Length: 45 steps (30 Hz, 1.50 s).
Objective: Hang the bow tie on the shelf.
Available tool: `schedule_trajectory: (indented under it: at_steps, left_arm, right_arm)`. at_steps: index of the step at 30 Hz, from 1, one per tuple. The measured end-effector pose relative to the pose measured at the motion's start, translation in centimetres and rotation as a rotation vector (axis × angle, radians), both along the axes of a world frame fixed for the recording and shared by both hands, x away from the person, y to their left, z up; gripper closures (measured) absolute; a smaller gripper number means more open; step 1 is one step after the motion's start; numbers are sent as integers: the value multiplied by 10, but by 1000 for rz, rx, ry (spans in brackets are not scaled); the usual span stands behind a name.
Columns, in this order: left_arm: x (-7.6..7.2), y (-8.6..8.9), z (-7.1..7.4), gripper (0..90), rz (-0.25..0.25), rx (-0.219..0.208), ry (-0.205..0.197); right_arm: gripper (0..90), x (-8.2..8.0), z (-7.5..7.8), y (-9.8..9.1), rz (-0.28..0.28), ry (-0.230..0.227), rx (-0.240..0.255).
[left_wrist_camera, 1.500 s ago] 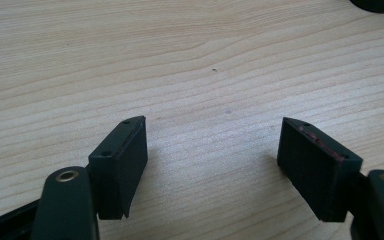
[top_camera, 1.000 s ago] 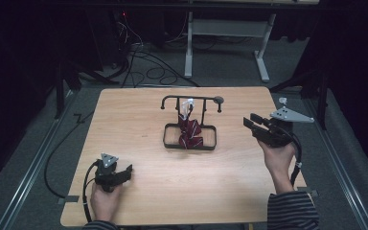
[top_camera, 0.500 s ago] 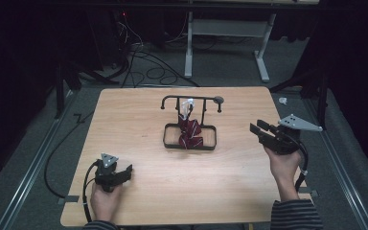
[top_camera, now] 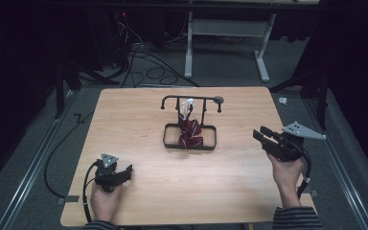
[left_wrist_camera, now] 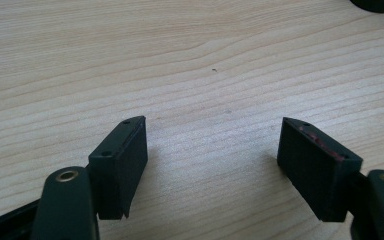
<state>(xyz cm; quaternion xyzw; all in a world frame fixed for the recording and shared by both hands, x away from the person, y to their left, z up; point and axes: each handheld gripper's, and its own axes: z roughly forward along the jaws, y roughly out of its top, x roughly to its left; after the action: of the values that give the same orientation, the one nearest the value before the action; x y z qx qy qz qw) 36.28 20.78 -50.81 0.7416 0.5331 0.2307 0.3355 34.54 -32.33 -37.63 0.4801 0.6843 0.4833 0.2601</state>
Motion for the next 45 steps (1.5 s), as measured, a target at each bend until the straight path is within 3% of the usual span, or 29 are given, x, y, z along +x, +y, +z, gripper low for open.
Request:
schedule_trajectory:
  at_steps: [21, 45]
  left_arm:
    - [0, 0, 0, 285, 1, 0, 0]
    - [0, 0, 0, 285, 1, -1, -1]
  right_arm:
    - [628, -12, -23, -6, -15, 38, 25]
    - [626, -12, -54, 3, -2, 101, 49]
